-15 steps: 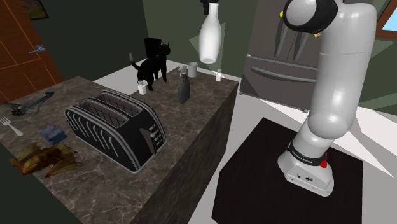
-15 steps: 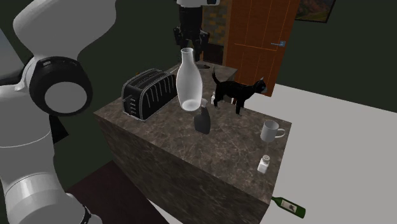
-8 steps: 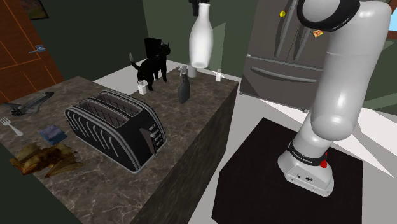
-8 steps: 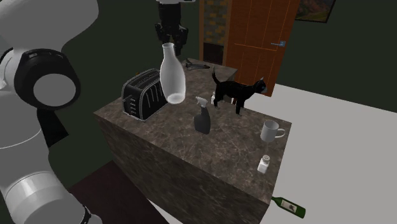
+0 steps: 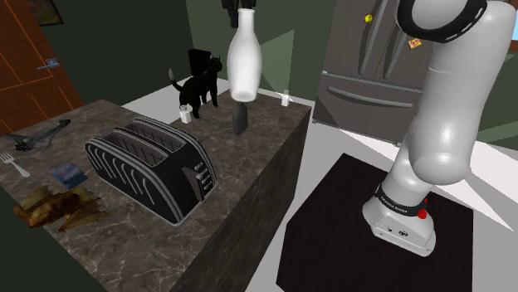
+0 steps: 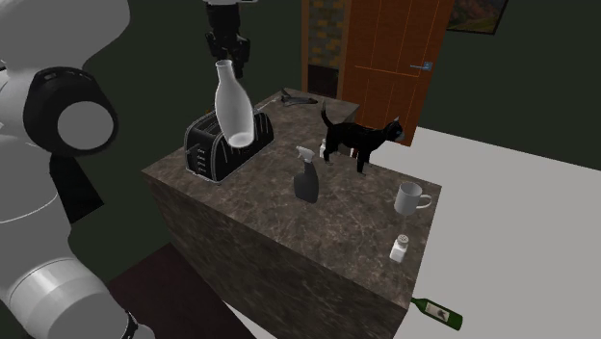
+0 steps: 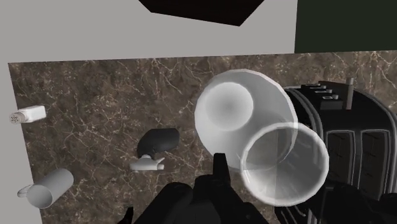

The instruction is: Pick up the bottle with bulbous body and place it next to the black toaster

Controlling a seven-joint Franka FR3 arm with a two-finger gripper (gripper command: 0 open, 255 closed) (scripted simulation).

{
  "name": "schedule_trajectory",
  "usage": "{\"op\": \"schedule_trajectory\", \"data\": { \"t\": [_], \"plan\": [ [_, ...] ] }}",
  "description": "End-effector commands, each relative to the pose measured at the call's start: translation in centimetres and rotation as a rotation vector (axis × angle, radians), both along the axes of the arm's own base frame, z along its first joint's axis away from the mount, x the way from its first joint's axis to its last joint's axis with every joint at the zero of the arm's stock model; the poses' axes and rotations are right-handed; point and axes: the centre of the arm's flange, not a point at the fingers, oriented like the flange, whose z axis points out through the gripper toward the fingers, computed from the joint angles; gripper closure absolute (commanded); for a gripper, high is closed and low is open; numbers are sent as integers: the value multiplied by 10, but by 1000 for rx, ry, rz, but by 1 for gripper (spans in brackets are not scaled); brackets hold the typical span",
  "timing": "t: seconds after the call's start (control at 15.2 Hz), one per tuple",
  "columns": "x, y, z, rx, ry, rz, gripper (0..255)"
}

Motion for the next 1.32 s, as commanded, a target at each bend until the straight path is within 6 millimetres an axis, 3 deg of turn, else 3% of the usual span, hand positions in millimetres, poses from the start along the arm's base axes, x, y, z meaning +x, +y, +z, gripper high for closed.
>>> {"op": "schedule_trajectory", "data": {
  "t": [0.0, 0.26, 1.25],
  "plan": [
    [-5, 26, 2, 0, -1, -2, 255],
    [-13, 79, 2, 0, -1, -2, 255],
    [-13, 79, -77, 0, -1, -2, 255]
  ]
}}
